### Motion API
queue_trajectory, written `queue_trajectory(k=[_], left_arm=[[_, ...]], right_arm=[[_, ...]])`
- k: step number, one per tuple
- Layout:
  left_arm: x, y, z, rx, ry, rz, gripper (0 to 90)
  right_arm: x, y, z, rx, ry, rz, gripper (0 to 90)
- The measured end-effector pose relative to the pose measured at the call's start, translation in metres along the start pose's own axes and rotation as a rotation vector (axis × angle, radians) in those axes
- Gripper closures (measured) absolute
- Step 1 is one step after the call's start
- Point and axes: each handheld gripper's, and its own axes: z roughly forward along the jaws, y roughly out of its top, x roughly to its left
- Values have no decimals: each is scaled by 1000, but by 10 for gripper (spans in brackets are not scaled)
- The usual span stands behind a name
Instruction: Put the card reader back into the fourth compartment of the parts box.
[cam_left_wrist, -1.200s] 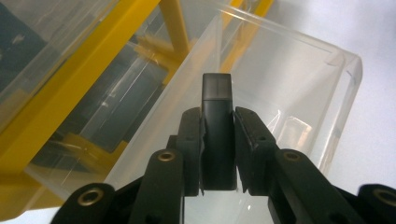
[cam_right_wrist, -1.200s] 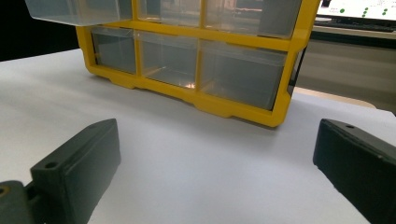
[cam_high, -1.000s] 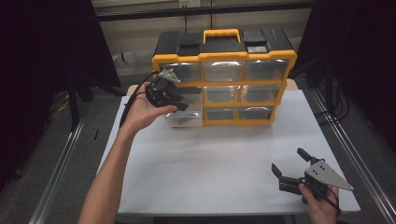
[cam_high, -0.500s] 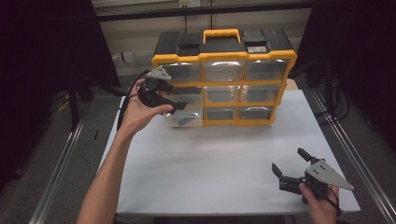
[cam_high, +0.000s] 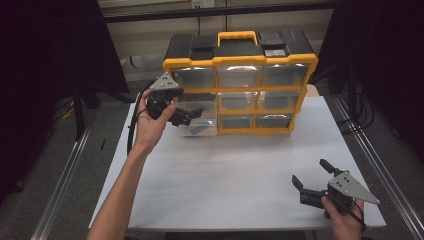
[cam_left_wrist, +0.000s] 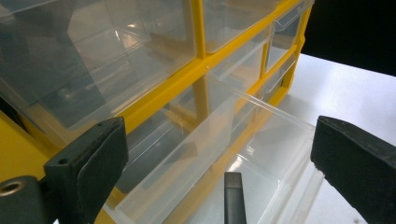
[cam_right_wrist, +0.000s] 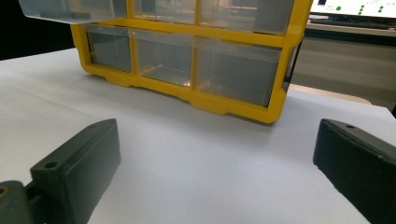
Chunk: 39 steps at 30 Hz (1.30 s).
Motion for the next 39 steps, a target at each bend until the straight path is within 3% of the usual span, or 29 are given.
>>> queue_trajectory(k=[3,6,15,20,22,25,30,35,39], left_arm=[[-4,-5,-2,-44,53,-6,41],[-6,-11,-7,-74,41,-19,39],[-11,-28,-18,-150,111,-47,36],[-16,-37,-23,-234,123,-81,36],[-18,-41,-26,-240,126,-93,34],[-20,-48,-31,-215,134,-74,26],[-22,-60,-42,-240,134,-88,24],[-25,-71,-47,-215,135,-87,29],[-27,-80,-49,-227,137,-95,28]], right_arm=[[1,0,1,0,0,-1,9],[2,1,0,-2,-5,-3,9],[2,1,1,0,-8,0,9],[2,2,1,0,-6,-5,9],[3,2,1,-2,-7,-4,9],[3,2,1,-5,-2,-1,9],[3,2,2,-1,0,1,9],[3,3,3,-5,2,-3,9],[4,3,4,-6,4,-3,9]])
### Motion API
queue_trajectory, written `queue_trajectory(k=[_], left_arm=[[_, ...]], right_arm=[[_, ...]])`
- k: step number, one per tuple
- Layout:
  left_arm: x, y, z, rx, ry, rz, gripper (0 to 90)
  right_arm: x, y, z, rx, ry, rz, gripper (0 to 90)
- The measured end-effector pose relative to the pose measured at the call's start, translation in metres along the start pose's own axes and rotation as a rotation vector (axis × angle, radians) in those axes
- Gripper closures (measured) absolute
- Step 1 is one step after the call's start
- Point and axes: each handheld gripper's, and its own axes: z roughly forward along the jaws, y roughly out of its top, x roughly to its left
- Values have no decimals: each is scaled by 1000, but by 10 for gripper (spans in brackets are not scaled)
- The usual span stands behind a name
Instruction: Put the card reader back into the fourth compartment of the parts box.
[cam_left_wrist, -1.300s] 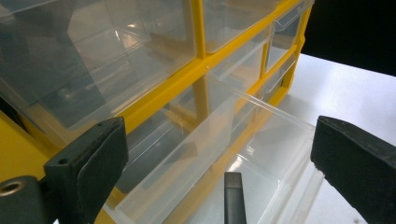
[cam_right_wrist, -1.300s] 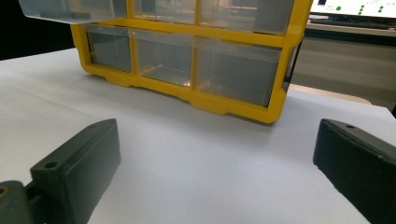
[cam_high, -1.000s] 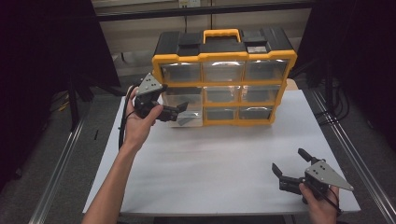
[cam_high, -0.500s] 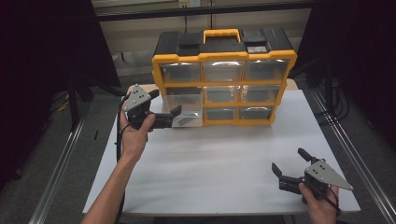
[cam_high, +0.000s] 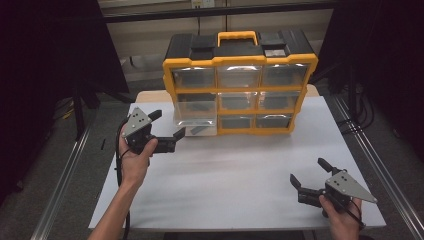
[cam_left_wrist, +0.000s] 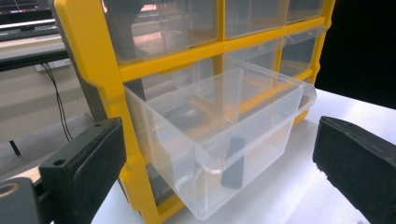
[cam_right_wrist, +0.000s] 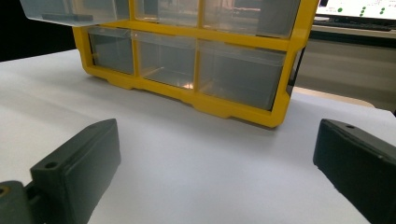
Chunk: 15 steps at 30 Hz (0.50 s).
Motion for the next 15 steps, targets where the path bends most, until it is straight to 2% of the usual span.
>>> queue_trajectory(k=[4,6,11,13,15], left_arm=[[-2,-8,-4,-9,6,-7,27],[-2,-12,-6,7,-4,-24,24],[-2,-29,-9,-8,20,-51,24],[-4,-34,-12,-7,36,-39,25],[-6,-37,-15,-25,50,-38,29]], right_arm=[[0,0,0,-3,1,2,9],[0,0,-1,0,1,5,10],[0,0,0,-3,5,3,10],[0,0,0,-4,6,3,10],[-1,0,0,-3,5,3,10]])
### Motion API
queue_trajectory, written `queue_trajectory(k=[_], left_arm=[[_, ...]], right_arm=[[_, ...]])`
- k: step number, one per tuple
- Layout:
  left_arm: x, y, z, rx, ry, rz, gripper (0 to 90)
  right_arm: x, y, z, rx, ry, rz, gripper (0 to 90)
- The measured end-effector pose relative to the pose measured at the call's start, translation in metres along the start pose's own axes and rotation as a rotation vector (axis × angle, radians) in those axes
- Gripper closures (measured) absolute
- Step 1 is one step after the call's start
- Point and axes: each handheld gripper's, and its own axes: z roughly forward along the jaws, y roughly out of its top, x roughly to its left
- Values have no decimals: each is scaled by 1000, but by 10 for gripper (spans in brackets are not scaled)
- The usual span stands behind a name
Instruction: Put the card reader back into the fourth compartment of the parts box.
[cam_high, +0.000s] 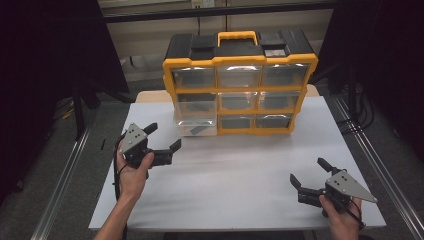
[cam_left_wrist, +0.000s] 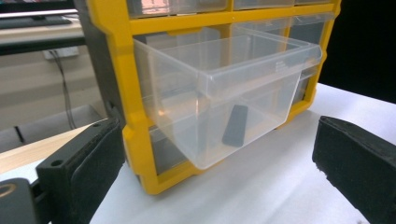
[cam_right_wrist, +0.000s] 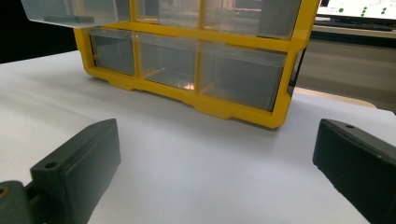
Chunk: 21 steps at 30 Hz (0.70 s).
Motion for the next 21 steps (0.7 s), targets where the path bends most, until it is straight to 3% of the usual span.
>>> queue_trajectory(k=[2,8,10,12,17,21], left_arm=[[-1,-3,-5,-8,6,7,35],[-3,-17,-19,-22,58,-28,34],[-2,-23,-23,-31,104,-49,24],[1,-29,-24,-12,94,-61,23],[-1,-42,-28,-4,122,-46,23],[-3,-51,-33,16,103,-54,24]], right_arm=[[0,0,0,-1,0,1,10],[0,0,-1,0,0,4,9],[0,0,0,-4,0,0,9],[1,0,0,-2,0,2,9],[1,0,0,-1,0,-2,9],[1,0,1,0,0,-1,9]])
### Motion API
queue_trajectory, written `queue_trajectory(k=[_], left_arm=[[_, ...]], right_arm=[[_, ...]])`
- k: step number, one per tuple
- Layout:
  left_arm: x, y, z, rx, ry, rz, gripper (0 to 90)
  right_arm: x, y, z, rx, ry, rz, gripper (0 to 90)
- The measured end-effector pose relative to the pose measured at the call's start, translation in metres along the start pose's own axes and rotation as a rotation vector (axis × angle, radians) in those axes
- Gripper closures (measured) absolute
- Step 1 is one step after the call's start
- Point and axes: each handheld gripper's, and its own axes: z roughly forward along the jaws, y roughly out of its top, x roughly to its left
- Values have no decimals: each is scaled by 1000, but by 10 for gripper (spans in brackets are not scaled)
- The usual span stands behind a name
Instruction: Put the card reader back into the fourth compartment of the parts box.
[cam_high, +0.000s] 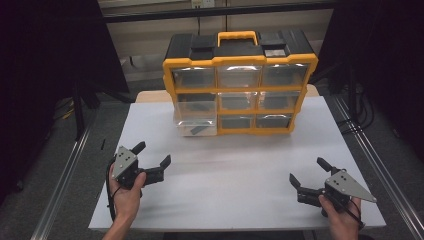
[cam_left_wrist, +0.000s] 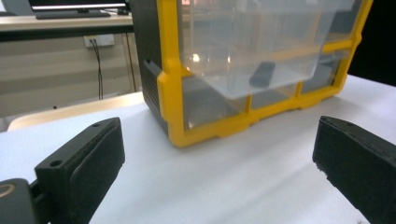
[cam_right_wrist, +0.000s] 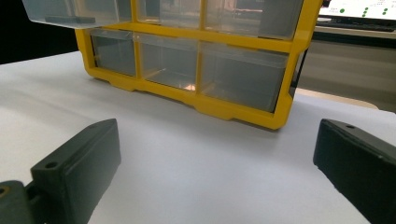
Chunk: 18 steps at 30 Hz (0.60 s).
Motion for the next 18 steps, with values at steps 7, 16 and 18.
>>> queue_trajectory(k=[7,16,18], left_arm=[[-5,-14,-11,27,20,7,24],[-7,-30,-25,56,62,-48,24],[-8,-34,-27,78,54,-42,24]], right_arm=[[0,0,1,-1,4,3,9],[0,0,2,1,3,6,9],[0,0,2,1,1,7,9]])
